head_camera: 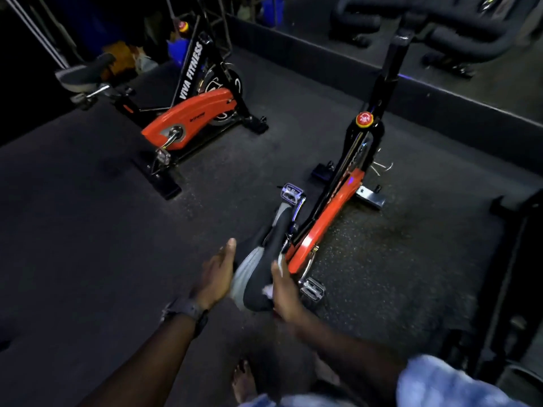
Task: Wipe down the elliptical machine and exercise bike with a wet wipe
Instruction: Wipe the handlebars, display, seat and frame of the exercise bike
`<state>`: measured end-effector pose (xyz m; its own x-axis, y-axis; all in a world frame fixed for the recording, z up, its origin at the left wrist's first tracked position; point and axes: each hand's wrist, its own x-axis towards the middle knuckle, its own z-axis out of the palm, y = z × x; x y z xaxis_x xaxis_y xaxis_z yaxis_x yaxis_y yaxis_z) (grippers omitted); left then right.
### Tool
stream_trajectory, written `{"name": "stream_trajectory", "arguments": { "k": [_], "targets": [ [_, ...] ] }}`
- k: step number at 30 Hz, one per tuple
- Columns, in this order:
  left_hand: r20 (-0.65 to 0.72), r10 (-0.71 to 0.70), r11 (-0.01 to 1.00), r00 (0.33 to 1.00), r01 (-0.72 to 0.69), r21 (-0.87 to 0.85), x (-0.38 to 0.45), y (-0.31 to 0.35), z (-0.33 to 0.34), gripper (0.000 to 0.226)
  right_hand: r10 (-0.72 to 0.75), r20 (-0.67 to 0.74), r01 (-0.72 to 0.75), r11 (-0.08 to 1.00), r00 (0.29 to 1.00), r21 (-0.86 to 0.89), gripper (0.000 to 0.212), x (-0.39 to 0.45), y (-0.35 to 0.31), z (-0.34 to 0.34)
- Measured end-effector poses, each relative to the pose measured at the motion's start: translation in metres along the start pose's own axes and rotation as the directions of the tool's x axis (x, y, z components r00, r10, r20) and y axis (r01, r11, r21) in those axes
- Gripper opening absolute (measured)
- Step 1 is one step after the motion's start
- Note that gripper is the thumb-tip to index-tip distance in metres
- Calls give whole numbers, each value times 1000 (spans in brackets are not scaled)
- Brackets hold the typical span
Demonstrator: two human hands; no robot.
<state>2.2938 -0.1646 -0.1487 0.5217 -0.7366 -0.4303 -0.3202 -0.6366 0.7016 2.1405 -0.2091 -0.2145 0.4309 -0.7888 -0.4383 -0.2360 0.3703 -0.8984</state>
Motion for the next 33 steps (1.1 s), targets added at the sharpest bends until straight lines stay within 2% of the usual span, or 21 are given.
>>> {"name": "stream_trajectory", "arguments": {
  "k": [2,3,5,6,7,8,10,12,14,15,17,21,24,27,30,33],
  "targets": [
    [92,19,1000,996,-18,-16,7,6,-10,99,14,-77,-19,998,997,-63,77,48,-4,-7],
    [135,31,999,990,-29,-22,13,8,-13,106,28,-53,-31,998,998,-51,76,60,2,-11],
    [243,28,996,970,-5,-93,25,17,-18,113,-6,-2,6,1000,1000,0,60,43,-4,-16],
    [302,19,987,953,31,-160,29,23,-19,108,6,-32,-6,1000,999,23,55,24,-15,-10],
    [354,6,973,935,76,-217,33,29,-19,95,19,-82,-16,999,996,37,55,5,-28,1],
    [394,8,964,919,98,-248,36,36,-18,80,3,-67,0,999,998,41,59,-1,-26,5],
    [468,28,944,883,130,-302,41,48,-13,69,-78,-76,72,994,994,-80,62,14,-29,-1],
    [493,75,934,867,112,-339,45,61,-13,70,-172,-128,151,975,977,-163,52,51,-50,-8],
    [507,60,922,860,147,-359,60,67,-8,73,-185,-196,152,973,963,-172,37,86,-70,-15],
    [527,51,919,849,166,-357,65,67,-7,75,-217,-252,142,948,943,-286,37,93,-71,-16],
    [549,77,929,832,140,-343,78,69,-2,82,-250,-213,177,934,944,-311,56,80,-65,-16],
    [583,142,945,800,65,-319,94,79,2,85,-378,-72,276,781,923,-559,55,41,-27,-10],
    [589,154,950,794,45,-310,111,82,6,87,-327,-230,172,842,917,-511,48,76,-56,-9],
    [623,138,949,770,78,-306,139,78,5,91,-215,-273,52,864,938,-500,28,124,-94,-10],
    [709,145,948,691,108,-298,156,74,0,92,-239,-302,-11,767,923,-641,29,120,-89,1],
    [812,153,951,563,139,-275,164,78,-12,89,-396,-278,-4,568,875,-823,49,74,-68,27]
  ]
}}
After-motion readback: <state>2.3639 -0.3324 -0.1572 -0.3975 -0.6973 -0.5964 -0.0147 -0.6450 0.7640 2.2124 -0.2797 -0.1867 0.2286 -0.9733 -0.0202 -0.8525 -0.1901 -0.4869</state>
